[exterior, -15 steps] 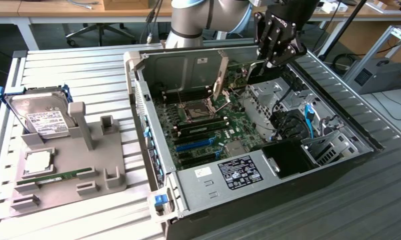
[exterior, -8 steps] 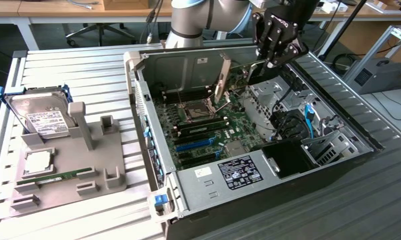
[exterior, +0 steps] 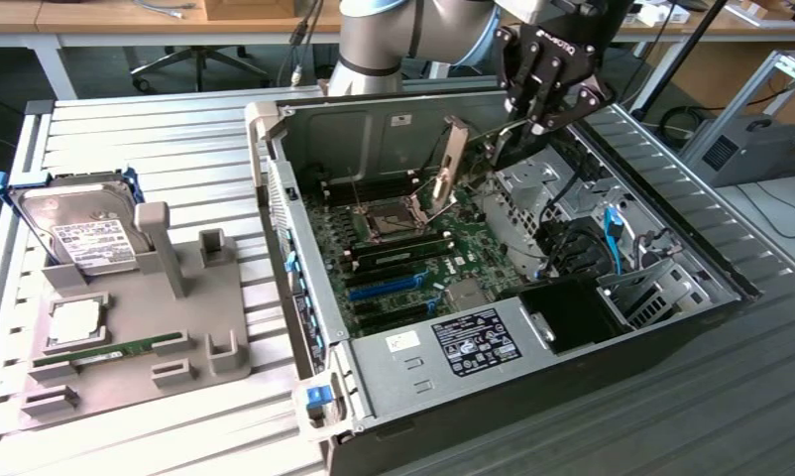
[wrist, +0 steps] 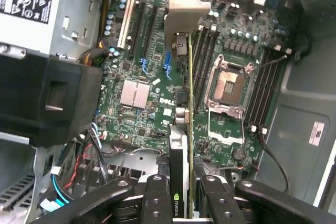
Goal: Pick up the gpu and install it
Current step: 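Insert the gpu into the slot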
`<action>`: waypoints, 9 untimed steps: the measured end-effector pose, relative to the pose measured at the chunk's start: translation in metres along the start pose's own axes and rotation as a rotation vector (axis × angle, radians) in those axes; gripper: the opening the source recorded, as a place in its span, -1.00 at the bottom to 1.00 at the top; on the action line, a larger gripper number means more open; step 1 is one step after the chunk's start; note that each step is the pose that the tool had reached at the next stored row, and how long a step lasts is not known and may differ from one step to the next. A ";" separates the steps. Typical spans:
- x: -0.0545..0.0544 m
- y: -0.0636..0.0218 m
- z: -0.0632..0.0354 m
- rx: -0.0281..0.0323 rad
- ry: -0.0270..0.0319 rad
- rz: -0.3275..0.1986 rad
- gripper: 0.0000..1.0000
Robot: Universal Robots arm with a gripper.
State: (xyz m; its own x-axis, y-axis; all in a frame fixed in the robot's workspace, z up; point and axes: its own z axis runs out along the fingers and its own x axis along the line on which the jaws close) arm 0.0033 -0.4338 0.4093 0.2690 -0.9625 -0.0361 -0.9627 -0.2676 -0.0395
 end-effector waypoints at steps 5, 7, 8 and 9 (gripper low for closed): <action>0.000 0.0000 0.0000 -0.0023 0.0006 -0.045 -0.46; 0.000 0.0000 0.0000 -0.0023 0.0005 -0.045 -0.46; 0.000 0.0000 0.0000 -0.0023 0.0006 -0.045 -0.46; 0.000 0.0000 0.0000 -0.0023 0.0006 -0.044 -0.46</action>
State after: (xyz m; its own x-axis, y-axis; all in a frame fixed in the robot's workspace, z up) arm 0.0033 -0.4338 0.4093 0.3109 -0.9498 -0.0338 -0.9501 -0.3096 -0.0387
